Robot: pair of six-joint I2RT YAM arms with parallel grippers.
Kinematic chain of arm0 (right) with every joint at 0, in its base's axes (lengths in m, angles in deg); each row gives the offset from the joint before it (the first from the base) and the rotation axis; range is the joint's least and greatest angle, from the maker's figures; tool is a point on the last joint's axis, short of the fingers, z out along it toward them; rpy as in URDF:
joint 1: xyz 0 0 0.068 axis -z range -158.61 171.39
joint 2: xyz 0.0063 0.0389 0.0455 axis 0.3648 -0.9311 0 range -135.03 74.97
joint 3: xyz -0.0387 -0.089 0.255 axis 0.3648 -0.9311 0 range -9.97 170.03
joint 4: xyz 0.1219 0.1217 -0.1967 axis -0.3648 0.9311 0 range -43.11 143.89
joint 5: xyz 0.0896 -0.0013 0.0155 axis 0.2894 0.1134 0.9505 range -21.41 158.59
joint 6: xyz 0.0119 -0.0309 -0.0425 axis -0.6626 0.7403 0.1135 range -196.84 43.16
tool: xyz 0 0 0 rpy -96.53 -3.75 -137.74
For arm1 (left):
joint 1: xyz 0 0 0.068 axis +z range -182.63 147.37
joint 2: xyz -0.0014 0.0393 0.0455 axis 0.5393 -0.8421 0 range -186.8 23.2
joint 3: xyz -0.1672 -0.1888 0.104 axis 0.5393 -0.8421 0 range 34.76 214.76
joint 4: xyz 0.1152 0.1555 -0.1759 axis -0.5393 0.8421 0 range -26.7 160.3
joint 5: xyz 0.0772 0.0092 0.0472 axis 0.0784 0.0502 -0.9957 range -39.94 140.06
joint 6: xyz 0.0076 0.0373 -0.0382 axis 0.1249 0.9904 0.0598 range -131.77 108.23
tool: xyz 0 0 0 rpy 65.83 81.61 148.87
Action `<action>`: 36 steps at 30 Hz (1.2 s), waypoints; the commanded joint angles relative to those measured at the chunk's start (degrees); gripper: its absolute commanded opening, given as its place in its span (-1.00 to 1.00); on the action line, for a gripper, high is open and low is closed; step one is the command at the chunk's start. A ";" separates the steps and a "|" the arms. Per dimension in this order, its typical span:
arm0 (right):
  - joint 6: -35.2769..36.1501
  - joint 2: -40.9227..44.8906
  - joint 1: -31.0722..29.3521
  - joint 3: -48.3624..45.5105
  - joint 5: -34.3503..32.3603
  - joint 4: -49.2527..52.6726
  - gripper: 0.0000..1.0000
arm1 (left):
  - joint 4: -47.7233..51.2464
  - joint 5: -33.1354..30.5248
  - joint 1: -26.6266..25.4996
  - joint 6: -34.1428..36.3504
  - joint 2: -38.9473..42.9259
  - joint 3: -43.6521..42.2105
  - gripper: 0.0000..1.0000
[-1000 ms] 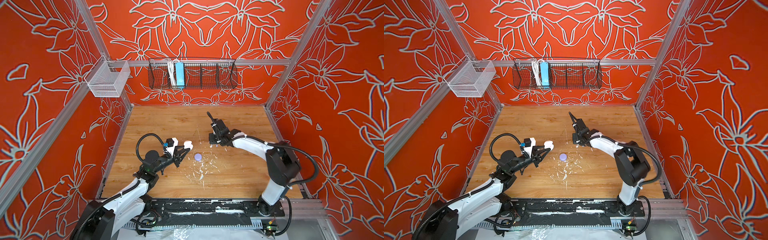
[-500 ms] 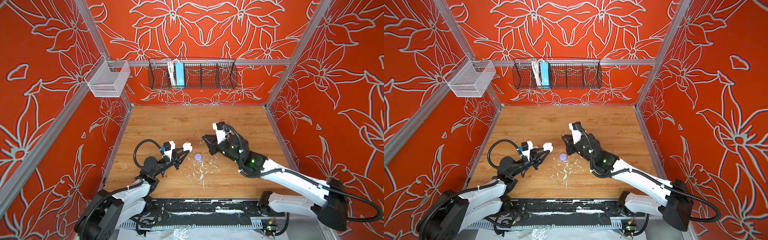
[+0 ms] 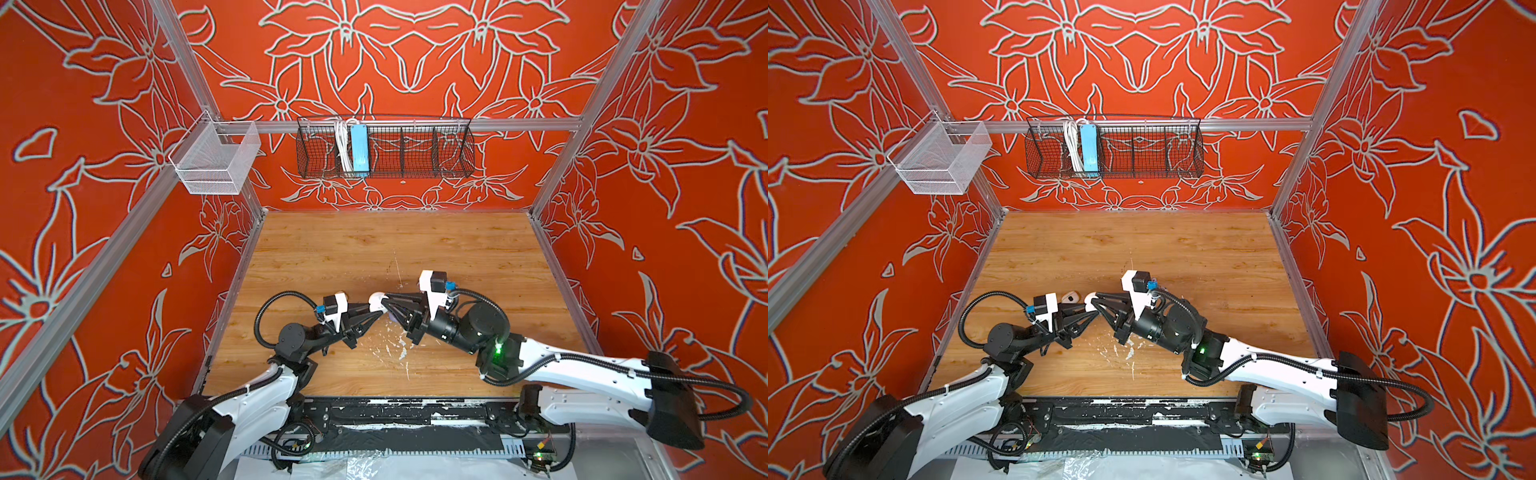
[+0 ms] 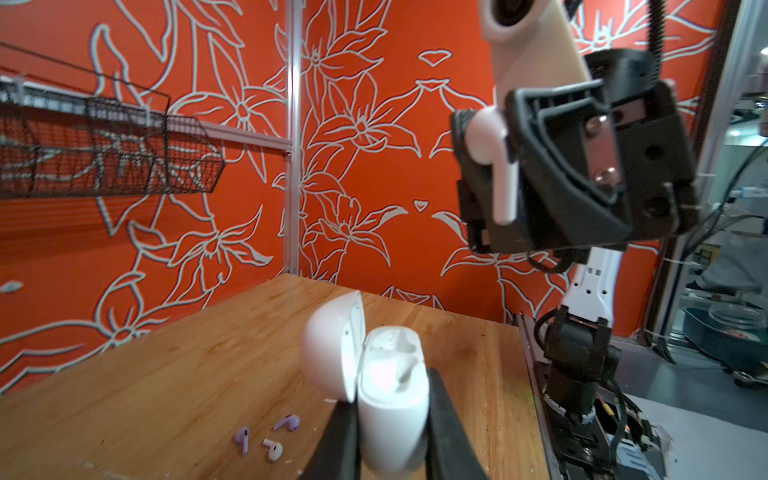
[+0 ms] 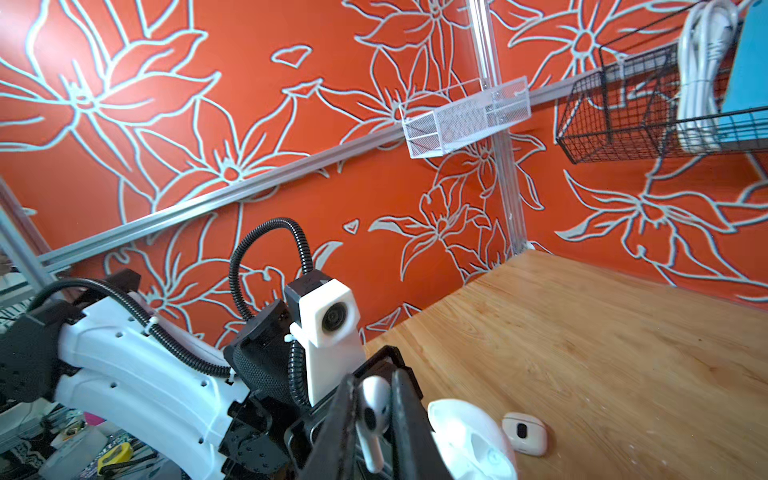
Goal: Insert the wireless bluetooth earbuds into the charging case
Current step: 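Carry the earbud with the right gripper toward the case in the left gripper, then lower the earbud stem-first into the open case held by the left gripper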
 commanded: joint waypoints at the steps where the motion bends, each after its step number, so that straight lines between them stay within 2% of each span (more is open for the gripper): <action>1: 0.41 -1.53 -0.40 -1.81 2.15 -8.37 -0.71 | 0.88 2.82 -1.73 3.62 2.90 0.40 -1.00; 7: 0.77 -3.84 -0.55 -3.26 4.19 -12.58 -0.71 | 5.77 2.06 -3.39 6.91 7.63 0.24 -1.00; 12: 1.71 -2.82 -0.68 -4.60 3.15 -13.75 -0.71 | 5.71 1.65 -3.60 7.31 8.06 -0.04 -1.00; 23: 2.90 0.16 -0.74 -6.39 5.75 -12.68 -0.71 | 6.41 0.82 -3.75 7.37 9.09 -0.20 -1.00; 36: 1.93 -1.73 -0.84 -8.18 5.28 -15.33 -0.71 | 8.90 -1.13 -4.17 7.64 11.71 -0.29 -1.00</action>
